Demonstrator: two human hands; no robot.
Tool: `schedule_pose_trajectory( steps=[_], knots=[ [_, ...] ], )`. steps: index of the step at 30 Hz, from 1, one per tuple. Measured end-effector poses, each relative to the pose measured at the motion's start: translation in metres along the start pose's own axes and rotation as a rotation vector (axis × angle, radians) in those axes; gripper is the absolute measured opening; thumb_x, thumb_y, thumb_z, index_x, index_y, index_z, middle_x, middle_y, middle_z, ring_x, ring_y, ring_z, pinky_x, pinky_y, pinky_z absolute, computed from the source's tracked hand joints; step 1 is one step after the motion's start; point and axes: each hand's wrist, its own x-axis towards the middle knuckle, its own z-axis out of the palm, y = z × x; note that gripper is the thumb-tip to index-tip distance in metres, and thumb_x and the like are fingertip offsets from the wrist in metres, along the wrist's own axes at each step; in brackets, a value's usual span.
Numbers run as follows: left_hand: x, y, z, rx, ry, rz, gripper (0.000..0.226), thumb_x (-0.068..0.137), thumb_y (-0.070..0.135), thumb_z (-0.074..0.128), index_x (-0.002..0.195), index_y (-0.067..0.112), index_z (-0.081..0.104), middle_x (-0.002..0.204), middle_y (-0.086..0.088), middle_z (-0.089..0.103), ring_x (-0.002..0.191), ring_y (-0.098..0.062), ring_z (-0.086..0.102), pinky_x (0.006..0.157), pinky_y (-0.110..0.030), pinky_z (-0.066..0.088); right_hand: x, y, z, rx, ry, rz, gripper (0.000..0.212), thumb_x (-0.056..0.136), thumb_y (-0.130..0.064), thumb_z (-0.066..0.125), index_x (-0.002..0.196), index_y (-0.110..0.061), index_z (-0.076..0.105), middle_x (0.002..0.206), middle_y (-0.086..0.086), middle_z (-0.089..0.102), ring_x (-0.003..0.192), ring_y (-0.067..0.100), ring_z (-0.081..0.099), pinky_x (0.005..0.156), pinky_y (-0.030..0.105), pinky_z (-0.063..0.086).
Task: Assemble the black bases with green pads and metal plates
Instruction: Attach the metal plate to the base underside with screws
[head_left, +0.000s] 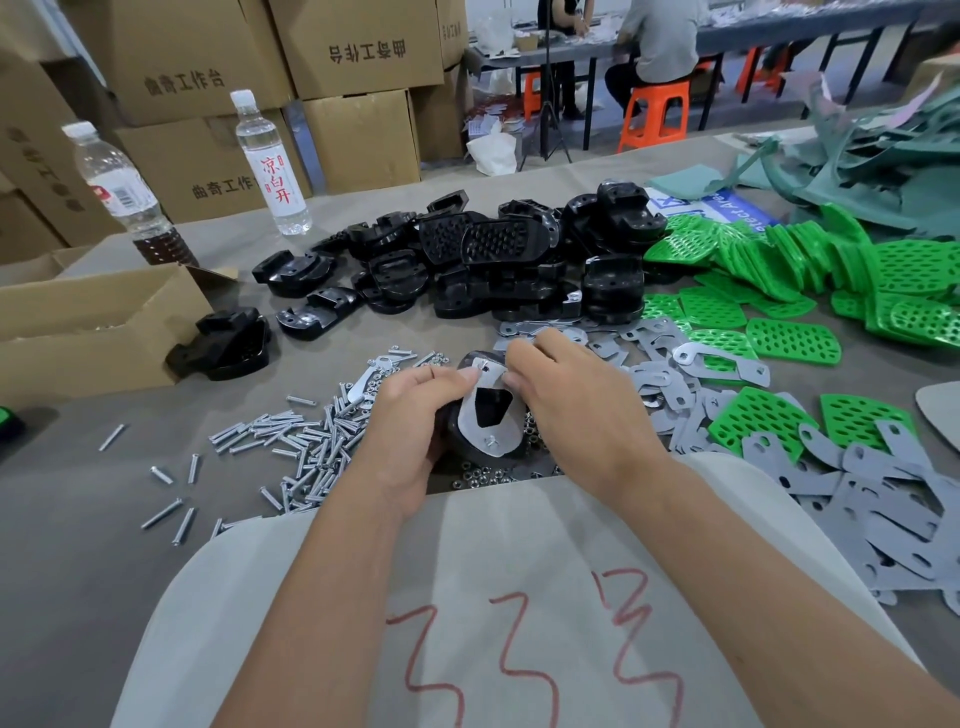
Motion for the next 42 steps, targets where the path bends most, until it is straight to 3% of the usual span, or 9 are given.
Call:
schedule_pose_trajectory(
  steps=[2, 7, 12, 16, 22, 27, 32, 37, 42],
  knots=[
    [0.000, 0.000, 0.001, 0.008, 0.016, -0.005, 0.012, 0.093, 0.013, 0.067, 0.092, 0.002, 0.070, 0.077, -0.012, 0.067, 0.065, -0.022, 0.061, 0.055, -0.023, 0.051, -0.001, -0.002, 0.000, -0.028, 0.005, -0.009, 0.023, 0.107, -0.037, 0.028, 0.092, -0.022, 0.038, 0.089, -0.004, 0.042, 0.078, 0.023, 0.043, 0.053, 0.036, 0.032],
    [0.000, -0.002, 0.000, -0.025, 0.006, 0.010, 0.030, 0.093, 0.013, 0.068, 0.104, -0.015, 0.066, 0.086, -0.018, 0.070, 0.069, -0.024, 0.065, 0.058, -0.025, 0.055, -0.001, -0.005, 0.001, -0.069, 0.068, 0.020, 0.020, 0.107, -0.031, 0.034, 0.088, -0.024, 0.033, 0.082, -0.005, 0.041, 0.073, 0.023, 0.041, 0.050, 0.034, 0.023],
    [-0.002, -0.004, 0.005, -0.052, -0.022, 0.041, 0.017, 0.094, 0.005, 0.069, 0.106, -0.007, 0.071, 0.085, -0.013, 0.076, 0.068, -0.021, 0.072, 0.059, -0.026, 0.057, -0.001, -0.002, 0.000, -0.061, 0.079, 0.108, 0.034, 0.101, -0.017, 0.054, 0.081, -0.025, 0.028, 0.070, -0.005, 0.039, 0.065, 0.023, 0.040, 0.047, 0.033, 0.025],
    [-0.001, -0.003, 0.006, -0.062, -0.012, 0.057, 0.014, 0.093, 0.006, 0.069, 0.102, -0.005, 0.071, 0.084, -0.013, 0.075, 0.068, -0.021, 0.070, 0.059, -0.026, 0.057, 0.000, -0.003, -0.006, -0.001, 0.083, 0.102, 0.029, 0.106, -0.026, 0.044, 0.080, -0.021, 0.032, 0.066, -0.004, 0.041, 0.061, 0.023, 0.038, 0.048, 0.035, 0.023],
    [0.002, -0.004, 0.002, -0.057, 0.097, 0.054, 0.016, 0.091, 0.011, 0.071, 0.098, -0.003, 0.070, 0.077, -0.012, 0.070, 0.064, -0.022, 0.066, 0.056, -0.027, 0.055, -0.001, -0.004, -0.006, 0.099, -0.118, 0.044, 0.021, 0.110, -0.034, 0.029, 0.093, -0.024, 0.031, 0.078, -0.011, 0.037, 0.076, 0.019, 0.036, 0.062, 0.040, 0.031],
    [0.003, -0.006, 0.005, -0.016, 0.121, 0.091, 0.016, 0.089, 0.013, 0.073, 0.093, -0.001, 0.068, 0.081, -0.016, 0.064, 0.072, -0.026, 0.059, 0.069, -0.035, 0.049, 0.000, -0.004, -0.002, 0.059, -0.137, 0.044, 0.015, 0.110, -0.027, 0.030, 0.095, -0.026, 0.029, 0.087, -0.006, 0.041, 0.079, 0.022, 0.039, 0.062, 0.041, 0.038],
    [0.002, -0.007, 0.005, -0.009, 0.127, 0.122, 0.016, 0.088, 0.015, 0.074, 0.083, 0.002, 0.065, 0.080, -0.015, 0.063, 0.072, -0.025, 0.057, 0.067, -0.034, 0.047, -0.001, -0.007, -0.004, 0.030, -0.042, 0.045, 0.022, 0.110, -0.024, 0.036, 0.088, -0.022, 0.034, 0.082, -0.008, 0.042, 0.076, 0.020, 0.037, 0.059, 0.038, 0.029],
    [0.004, -0.007, 0.006, -0.001, 0.184, 0.177, 0.009, 0.087, 0.015, 0.076, 0.086, 0.007, 0.073, 0.080, -0.008, 0.074, 0.070, -0.021, 0.067, 0.066, -0.033, 0.056, 0.003, -0.001, -0.009, 0.144, -0.044, 0.130, 0.036, 0.109, -0.042, 0.030, 0.088, -0.017, 0.047, 0.077, -0.007, 0.045, 0.079, 0.024, 0.045, 0.064, 0.042, 0.038],
    [0.013, -0.007, 0.002, 0.003, 0.397, 0.239, 0.016, 0.094, 0.005, 0.072, 0.086, 0.019, 0.072, 0.073, 0.011, 0.077, 0.068, -0.001, 0.071, 0.064, -0.017, 0.056, -0.002, 0.013, -0.014, 0.091, -0.304, 0.068, 0.011, 0.102, -0.039, 0.060, 0.105, -0.031, 0.065, 0.107, -0.006, 0.047, 0.106, 0.016, 0.040, 0.085, 0.040, 0.048]
  ],
)
